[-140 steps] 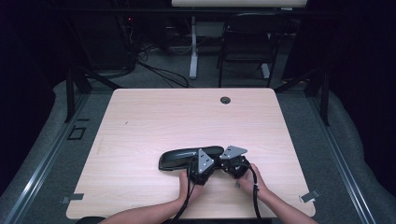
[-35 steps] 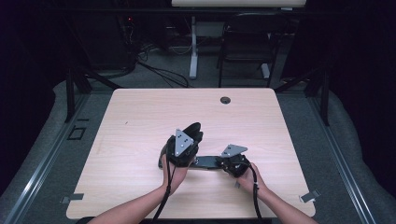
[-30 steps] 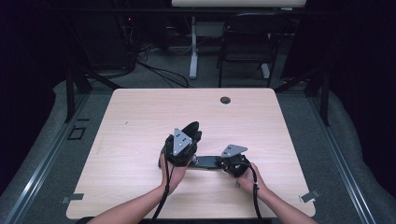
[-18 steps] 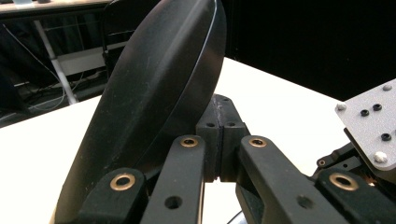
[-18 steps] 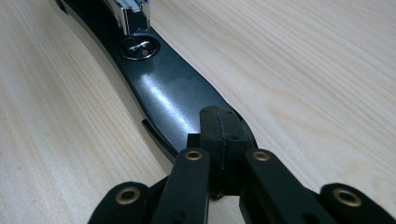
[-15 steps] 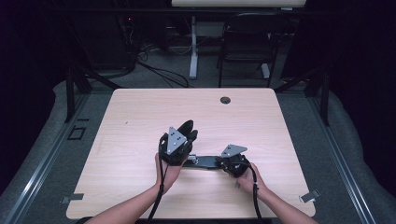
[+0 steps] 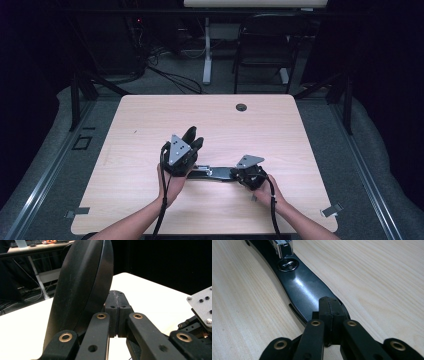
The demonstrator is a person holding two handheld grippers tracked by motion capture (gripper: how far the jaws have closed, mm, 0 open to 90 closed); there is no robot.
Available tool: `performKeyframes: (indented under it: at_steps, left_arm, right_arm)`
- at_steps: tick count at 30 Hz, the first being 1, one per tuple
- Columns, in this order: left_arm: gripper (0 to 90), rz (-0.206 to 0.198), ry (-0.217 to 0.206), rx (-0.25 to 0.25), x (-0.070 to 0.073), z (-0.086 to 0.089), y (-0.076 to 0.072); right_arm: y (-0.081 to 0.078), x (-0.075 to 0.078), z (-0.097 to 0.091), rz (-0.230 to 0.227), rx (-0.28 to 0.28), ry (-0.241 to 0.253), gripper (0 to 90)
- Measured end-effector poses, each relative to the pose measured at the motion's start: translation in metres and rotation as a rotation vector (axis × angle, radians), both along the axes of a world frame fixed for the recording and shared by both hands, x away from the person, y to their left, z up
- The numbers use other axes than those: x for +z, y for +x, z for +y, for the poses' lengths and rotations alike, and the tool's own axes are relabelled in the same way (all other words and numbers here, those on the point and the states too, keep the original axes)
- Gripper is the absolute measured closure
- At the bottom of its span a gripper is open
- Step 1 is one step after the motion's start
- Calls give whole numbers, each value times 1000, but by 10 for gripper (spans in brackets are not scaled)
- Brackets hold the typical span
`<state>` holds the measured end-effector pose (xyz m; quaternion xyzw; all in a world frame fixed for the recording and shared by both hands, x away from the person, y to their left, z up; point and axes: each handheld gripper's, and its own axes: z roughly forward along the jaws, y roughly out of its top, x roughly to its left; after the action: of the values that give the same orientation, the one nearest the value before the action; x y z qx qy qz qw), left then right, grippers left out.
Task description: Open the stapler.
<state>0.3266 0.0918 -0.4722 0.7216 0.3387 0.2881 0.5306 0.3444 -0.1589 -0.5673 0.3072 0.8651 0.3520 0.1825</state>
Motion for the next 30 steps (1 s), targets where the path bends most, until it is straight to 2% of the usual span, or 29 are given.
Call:
performKeyframes:
  at_steps: [9,11,18,23,30]
  left_arm:
    - [900,-11,-4,25,4,13,1]
    - [900,-30,-19,47,7,19,1]
    - [900,-36,-32,80,11,35,3]
    - [900,-32,-37,78,11,41,2]
    - [900,-34,-24,74,12,44,3]
  right_arm:
    - [0,0,0,1,2,1,900]
    - [0,0,0,1,3,5,900]
    - [0,-1,1,5,3,9,900]
    - [0,0,1,6,1,7,900]
    - [0,-1,1,6,1,9,900]
